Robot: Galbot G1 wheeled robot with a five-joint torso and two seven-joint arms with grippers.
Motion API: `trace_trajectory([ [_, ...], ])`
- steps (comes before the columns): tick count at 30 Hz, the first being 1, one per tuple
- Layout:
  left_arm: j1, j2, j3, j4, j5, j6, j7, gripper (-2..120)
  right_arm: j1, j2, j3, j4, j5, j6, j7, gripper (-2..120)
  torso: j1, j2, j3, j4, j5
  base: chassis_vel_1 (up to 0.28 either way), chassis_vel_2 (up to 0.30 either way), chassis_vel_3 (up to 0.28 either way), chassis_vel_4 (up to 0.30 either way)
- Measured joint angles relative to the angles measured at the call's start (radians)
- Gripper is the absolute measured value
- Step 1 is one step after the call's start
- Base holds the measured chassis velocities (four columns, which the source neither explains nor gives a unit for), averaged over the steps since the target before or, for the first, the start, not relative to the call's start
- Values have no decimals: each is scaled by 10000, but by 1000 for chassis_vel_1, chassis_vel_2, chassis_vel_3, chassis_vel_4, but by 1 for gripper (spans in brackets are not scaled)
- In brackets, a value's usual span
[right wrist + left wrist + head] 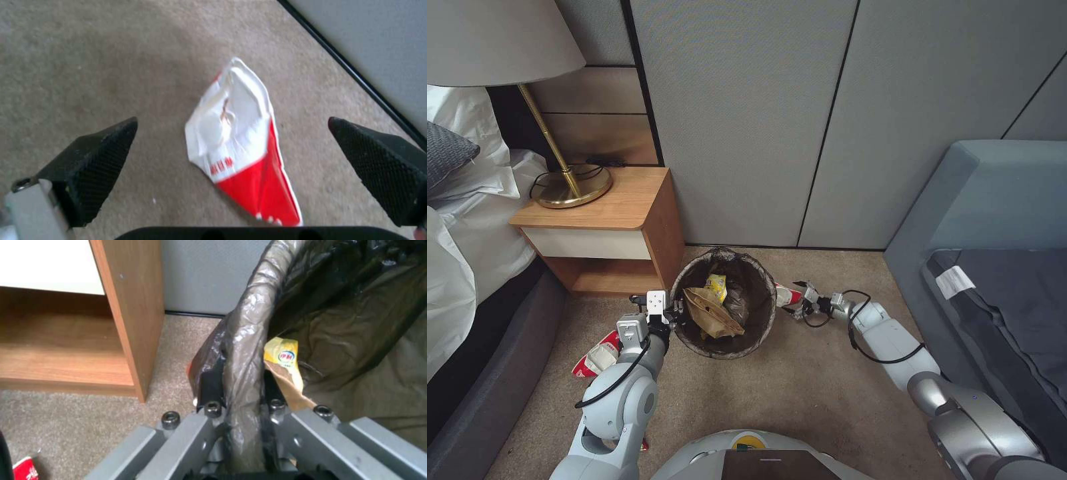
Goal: Pick up the trash bin, then pick up the garbage from the floor and place it into the trash bin.
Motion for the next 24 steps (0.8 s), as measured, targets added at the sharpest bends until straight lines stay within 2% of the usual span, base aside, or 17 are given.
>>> trace_trajectory([
  [24, 57, 5, 4, 1, 13, -5, -7, 0, 318, 648, -11, -838, 145, -131, 639, 100, 0, 0, 0, 1, -1, 0, 0, 0, 0],
])
